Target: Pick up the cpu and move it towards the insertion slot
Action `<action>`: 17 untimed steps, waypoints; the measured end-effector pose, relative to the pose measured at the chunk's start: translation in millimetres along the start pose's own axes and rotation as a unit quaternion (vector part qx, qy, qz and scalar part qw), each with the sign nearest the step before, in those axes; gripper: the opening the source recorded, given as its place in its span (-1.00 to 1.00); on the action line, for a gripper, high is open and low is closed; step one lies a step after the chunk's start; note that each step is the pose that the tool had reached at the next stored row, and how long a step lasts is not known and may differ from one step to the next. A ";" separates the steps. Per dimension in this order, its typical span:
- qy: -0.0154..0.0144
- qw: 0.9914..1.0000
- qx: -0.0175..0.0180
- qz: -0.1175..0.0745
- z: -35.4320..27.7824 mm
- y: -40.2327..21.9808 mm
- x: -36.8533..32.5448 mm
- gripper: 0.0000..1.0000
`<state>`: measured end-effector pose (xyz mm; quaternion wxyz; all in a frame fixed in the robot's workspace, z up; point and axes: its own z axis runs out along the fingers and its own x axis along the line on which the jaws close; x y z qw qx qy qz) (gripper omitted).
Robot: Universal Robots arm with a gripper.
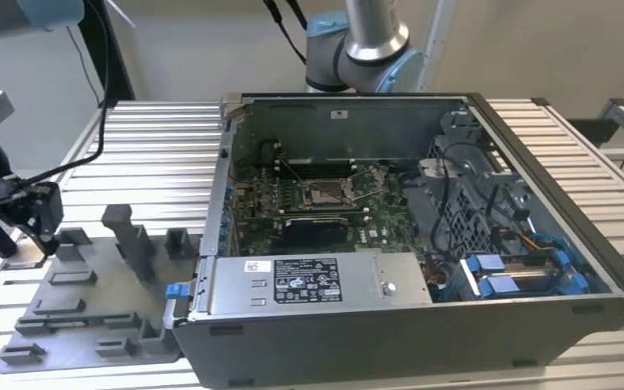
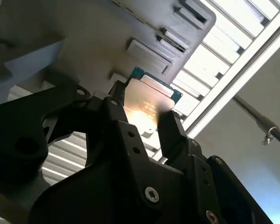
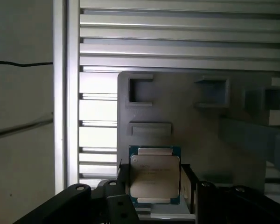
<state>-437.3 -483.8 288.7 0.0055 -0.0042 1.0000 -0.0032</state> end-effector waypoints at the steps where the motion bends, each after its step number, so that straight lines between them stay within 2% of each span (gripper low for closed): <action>1: 0.000 1.000 0.000 0.000 -4.2 0.0 0.0 -1.00; 17: 0.000 1.000 0.000 0.000 -77.2 -0.5 -0.8 -1.00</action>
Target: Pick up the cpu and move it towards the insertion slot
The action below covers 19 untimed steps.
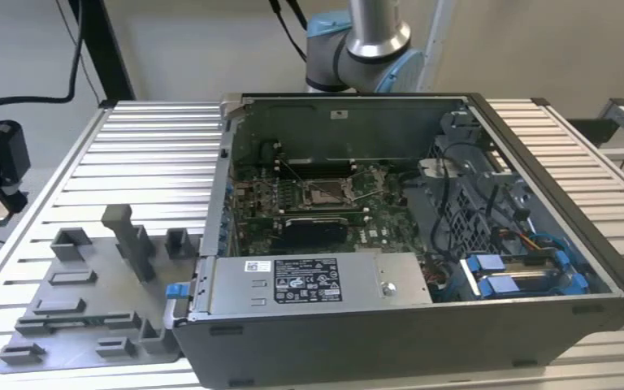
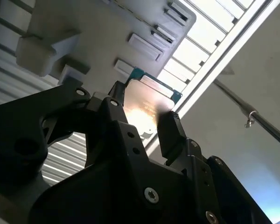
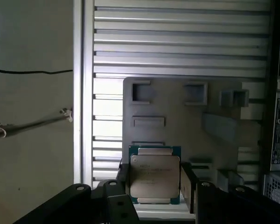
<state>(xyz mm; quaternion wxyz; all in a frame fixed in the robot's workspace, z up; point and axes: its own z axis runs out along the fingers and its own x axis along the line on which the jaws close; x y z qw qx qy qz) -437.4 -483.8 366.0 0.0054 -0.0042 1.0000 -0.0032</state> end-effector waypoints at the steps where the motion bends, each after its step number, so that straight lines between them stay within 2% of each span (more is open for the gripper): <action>1: 0.000 1.000 0.000 0.000 -4.5 0.0 -0.1 -1.00; 5: 0.000 1.000 0.000 0.000 -22.4 -0.2 -0.2 -1.00; 6: 0.000 1.000 0.000 0.000 -24.3 -0.1 -0.3 -1.00; 13: 0.000 1.000 0.000 0.000 -24.6 -0.1 -2.2 -1.00; 16: 0.000 1.000 0.000 0.000 -24.3 -0.2 -9.6 -1.00; 19: 0.000 1.000 0.000 0.000 -24.2 -0.1 -19.8 -1.00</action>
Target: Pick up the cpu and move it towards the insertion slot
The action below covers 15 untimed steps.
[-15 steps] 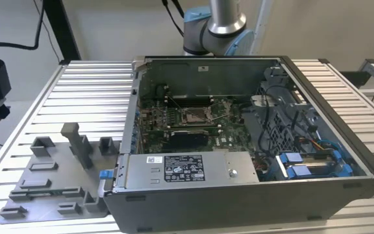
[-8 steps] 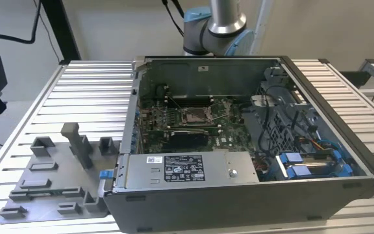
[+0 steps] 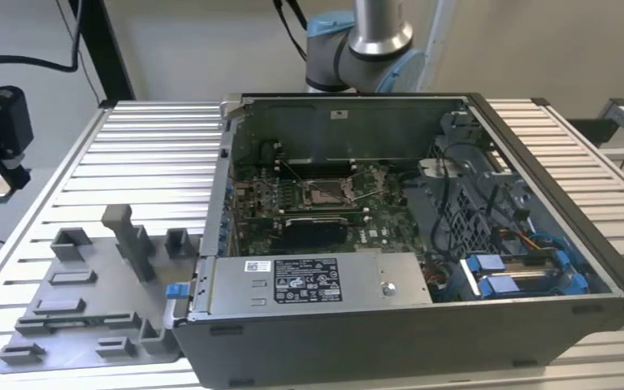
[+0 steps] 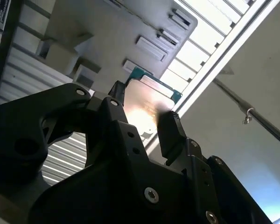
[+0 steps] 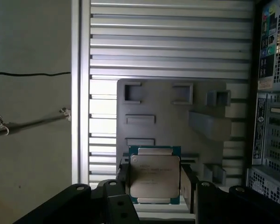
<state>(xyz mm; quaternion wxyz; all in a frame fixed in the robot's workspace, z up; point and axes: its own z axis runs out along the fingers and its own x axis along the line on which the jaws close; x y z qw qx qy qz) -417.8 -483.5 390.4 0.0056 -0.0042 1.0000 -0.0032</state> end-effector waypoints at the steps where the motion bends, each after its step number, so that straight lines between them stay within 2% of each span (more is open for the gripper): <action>1: 0.000 1.000 0.000 0.000 0.1 0.2 -3.1 -1.00; 6: 0.000 1.000 0.000 0.000 0.3 2.6 -19.6 -1.00; 15: 0.000 1.000 0.000 0.000 0.5 7.0 -45.2 -1.00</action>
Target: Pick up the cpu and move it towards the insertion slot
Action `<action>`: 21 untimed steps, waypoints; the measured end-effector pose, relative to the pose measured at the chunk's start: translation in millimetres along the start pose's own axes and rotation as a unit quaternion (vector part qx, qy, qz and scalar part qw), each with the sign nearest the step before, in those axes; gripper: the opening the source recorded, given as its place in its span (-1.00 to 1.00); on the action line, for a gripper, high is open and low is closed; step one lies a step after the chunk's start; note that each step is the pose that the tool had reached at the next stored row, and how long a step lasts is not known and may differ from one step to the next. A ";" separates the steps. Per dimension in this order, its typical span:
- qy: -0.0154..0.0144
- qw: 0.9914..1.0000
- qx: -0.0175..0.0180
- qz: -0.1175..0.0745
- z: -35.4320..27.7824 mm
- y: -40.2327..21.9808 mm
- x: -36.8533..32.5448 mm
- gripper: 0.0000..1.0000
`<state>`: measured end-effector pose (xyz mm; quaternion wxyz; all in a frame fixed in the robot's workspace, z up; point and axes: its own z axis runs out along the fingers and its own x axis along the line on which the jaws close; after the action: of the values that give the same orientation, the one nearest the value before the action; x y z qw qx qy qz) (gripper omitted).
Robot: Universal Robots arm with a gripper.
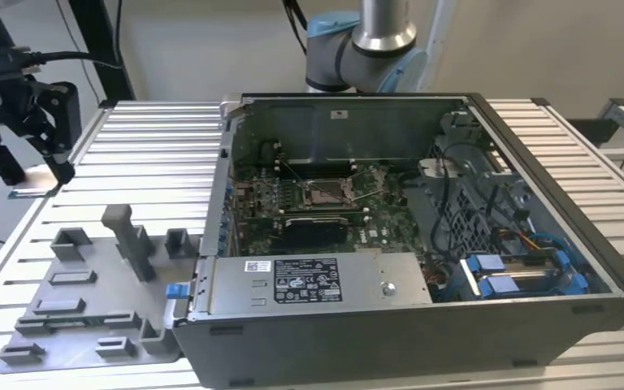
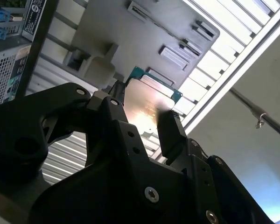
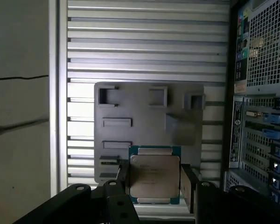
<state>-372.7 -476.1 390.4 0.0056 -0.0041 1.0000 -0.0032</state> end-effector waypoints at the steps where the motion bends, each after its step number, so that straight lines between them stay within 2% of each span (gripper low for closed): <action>1: 0.000 1.000 0.000 0.000 0.1 0.4 -3.3 -1.00; 14: 0.000 1.000 0.000 0.000 0.4 1.3 -34.9 -1.00; 21: 0.000 1.000 0.000 0.000 0.7 1.2 -55.0 -1.00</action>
<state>-317.7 -474.4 390.4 0.0057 -0.0042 1.0000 -0.0032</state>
